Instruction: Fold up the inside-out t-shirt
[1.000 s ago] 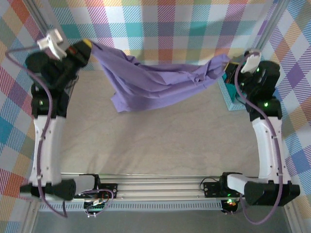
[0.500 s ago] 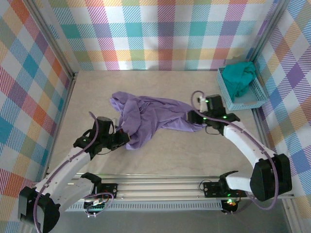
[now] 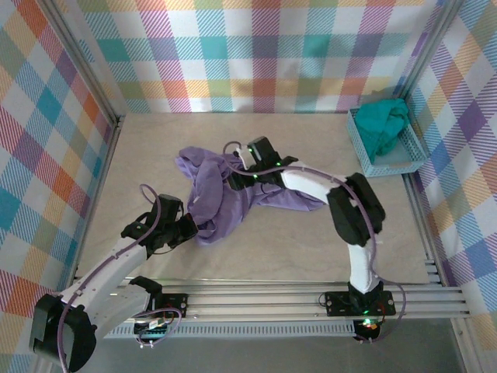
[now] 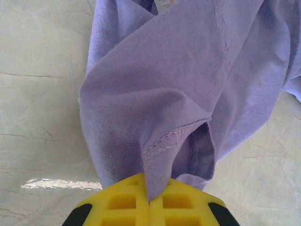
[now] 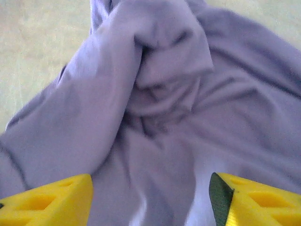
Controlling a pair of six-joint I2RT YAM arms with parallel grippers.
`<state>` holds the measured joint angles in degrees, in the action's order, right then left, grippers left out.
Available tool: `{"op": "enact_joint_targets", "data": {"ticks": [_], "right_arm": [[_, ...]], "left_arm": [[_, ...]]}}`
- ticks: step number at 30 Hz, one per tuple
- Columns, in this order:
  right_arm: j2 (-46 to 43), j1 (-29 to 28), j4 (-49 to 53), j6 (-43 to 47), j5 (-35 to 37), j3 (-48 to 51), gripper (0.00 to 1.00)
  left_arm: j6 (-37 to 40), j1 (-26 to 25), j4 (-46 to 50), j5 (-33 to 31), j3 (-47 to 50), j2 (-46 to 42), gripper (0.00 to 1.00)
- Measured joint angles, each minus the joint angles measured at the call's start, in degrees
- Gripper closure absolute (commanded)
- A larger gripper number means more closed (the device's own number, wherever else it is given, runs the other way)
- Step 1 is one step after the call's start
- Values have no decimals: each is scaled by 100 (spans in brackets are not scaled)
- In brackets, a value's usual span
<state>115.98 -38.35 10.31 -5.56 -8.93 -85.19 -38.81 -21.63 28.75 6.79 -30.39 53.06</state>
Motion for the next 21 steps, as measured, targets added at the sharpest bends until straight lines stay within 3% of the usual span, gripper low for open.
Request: {"op": "enact_joint_targets", "data": {"ticks": [6,12,21], "right_arm": [[1172,57,280,-136,-33,-1523,40],[1751,133,586,-181,-214,-2210,60],[1958,271,754,-293,-769,-2577,100]], "left_arm": [[0,0,0,-46,0,-50,100],[2,0,-20,-50,0,-155,100],[9,0,-37,-94,0,-153,100]]}}
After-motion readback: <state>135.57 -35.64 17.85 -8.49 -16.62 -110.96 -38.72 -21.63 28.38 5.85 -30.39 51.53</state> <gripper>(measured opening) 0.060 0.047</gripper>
